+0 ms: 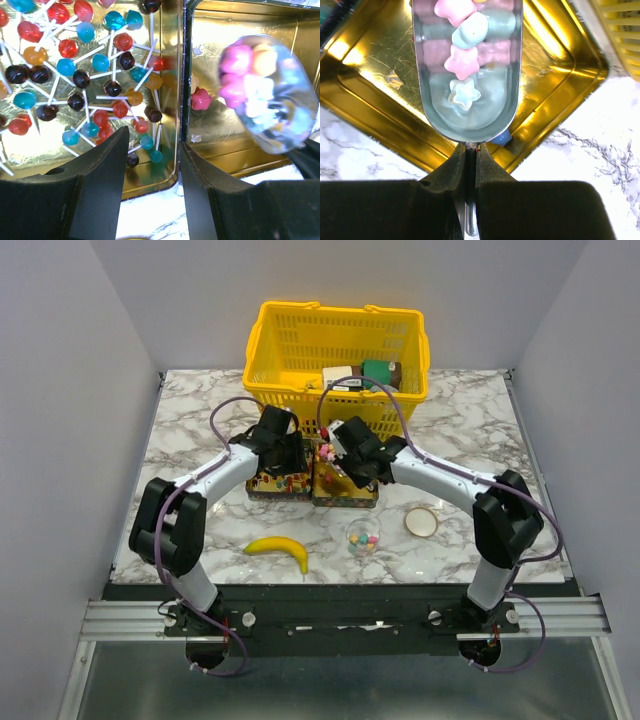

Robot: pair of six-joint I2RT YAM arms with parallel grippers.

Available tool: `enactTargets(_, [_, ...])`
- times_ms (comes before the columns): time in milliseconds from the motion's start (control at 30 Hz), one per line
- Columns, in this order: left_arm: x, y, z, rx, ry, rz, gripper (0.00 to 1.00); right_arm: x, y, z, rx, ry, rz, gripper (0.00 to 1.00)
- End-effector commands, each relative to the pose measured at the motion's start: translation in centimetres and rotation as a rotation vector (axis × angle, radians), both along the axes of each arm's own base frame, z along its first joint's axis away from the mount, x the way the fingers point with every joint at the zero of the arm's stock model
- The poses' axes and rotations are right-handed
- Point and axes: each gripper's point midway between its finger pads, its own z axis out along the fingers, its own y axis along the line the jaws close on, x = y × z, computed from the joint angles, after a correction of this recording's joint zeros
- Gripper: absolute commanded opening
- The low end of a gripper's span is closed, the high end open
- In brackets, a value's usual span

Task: Pack the candies
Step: Scoop the fake candies from the storage box.

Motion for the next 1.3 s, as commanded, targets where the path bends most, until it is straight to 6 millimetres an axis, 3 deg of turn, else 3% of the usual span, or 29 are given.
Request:
enactTargets(0, [0.6, 0.4, 3.2, -0.024, -0.149, 0.02, 0.55, -0.6, 0.0, 3.1, 0.08, -0.047, -0.034, 0.01])
enactTargets(233, [0.5, 1.5, 5.6, -0.034, -0.286, 0.041, 0.59, -3.6, -1.7, 6.1, 0.13, 0.001, -0.093, 0.01])
enactTargets(400, [0.0, 2.3, 5.7, -0.021, -0.328, 0.056, 0.63, -6.4, -3.1, 8.6, 0.174, 0.016, -0.113, 0.01])
enactTargets(667, [0.4, 2.6, 5.4, 0.004, -0.334, 0.068, 0.7, -12.3, -5.8, 7.6, 0.127, 0.113, -0.118, 0.01])
enactTargets(833, [0.6, 3.2, 5.2, 0.036, -0.341, 0.078, 0.79, -16.1, -6.0, 7.2, 0.146, 0.184, -0.094, 0.01])
enactTargets(1133, [0.6, 3.3, 4.4, 0.048, -0.321, 0.085, 0.84, -22.0, -5.5, 5.6, 0.153, 0.335, -0.056, 0.01])
enactTargets(1267, [0.6, 3.3, 4.3, 0.051, -0.316, 0.085, 0.86, -23.0, -6.2, 5.9, 0.154, 0.376, -0.099, 0.01])
